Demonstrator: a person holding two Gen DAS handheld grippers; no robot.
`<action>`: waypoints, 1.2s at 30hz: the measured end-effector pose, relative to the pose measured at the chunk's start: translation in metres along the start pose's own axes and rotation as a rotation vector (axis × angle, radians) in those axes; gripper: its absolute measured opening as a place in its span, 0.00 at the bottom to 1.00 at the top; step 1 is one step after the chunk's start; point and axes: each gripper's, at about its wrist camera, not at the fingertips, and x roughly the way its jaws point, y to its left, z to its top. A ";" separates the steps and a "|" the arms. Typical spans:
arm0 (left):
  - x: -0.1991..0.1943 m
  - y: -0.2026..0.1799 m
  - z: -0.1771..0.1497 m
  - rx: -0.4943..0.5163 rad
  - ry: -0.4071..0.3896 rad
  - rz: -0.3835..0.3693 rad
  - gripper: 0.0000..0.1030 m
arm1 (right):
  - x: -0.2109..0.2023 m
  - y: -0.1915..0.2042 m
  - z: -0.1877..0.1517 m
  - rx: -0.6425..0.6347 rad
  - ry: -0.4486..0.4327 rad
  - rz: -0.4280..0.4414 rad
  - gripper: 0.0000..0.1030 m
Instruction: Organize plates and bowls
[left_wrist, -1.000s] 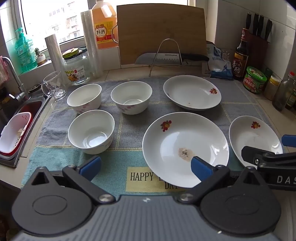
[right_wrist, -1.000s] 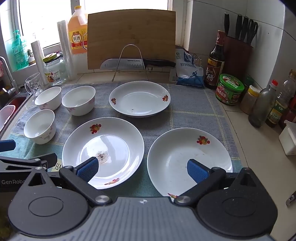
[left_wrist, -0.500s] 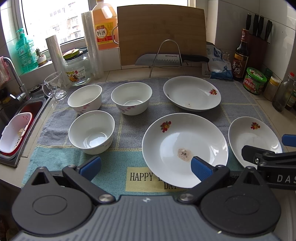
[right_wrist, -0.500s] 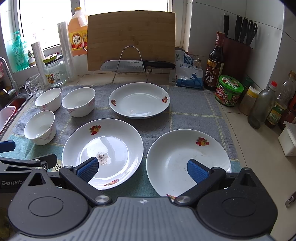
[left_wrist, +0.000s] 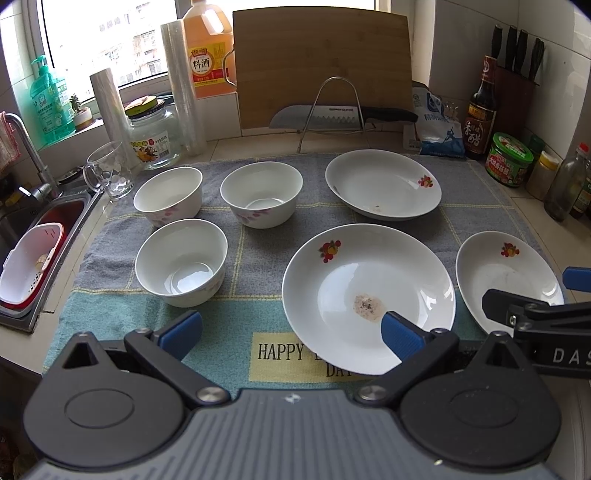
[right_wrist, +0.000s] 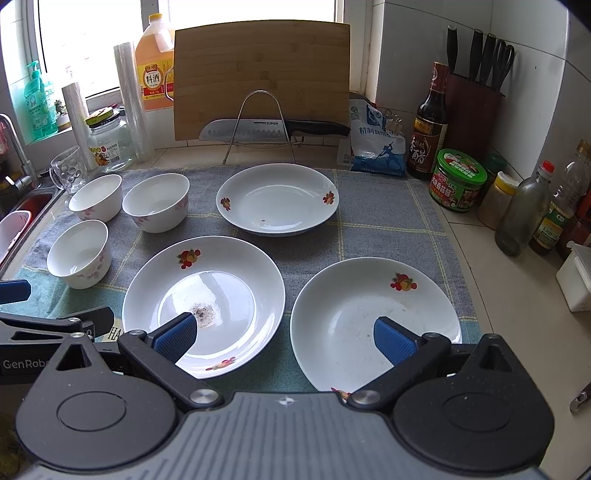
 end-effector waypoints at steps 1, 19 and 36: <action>0.000 0.000 0.000 0.001 -0.001 0.000 0.99 | 0.000 0.000 0.000 0.000 0.000 0.000 1.00; 0.005 -0.001 0.001 0.001 0.004 0.000 0.99 | 0.002 0.000 0.002 -0.002 0.000 -0.002 1.00; 0.006 0.000 0.002 0.004 0.001 -0.004 0.99 | 0.003 0.001 0.004 0.001 -0.003 -0.009 1.00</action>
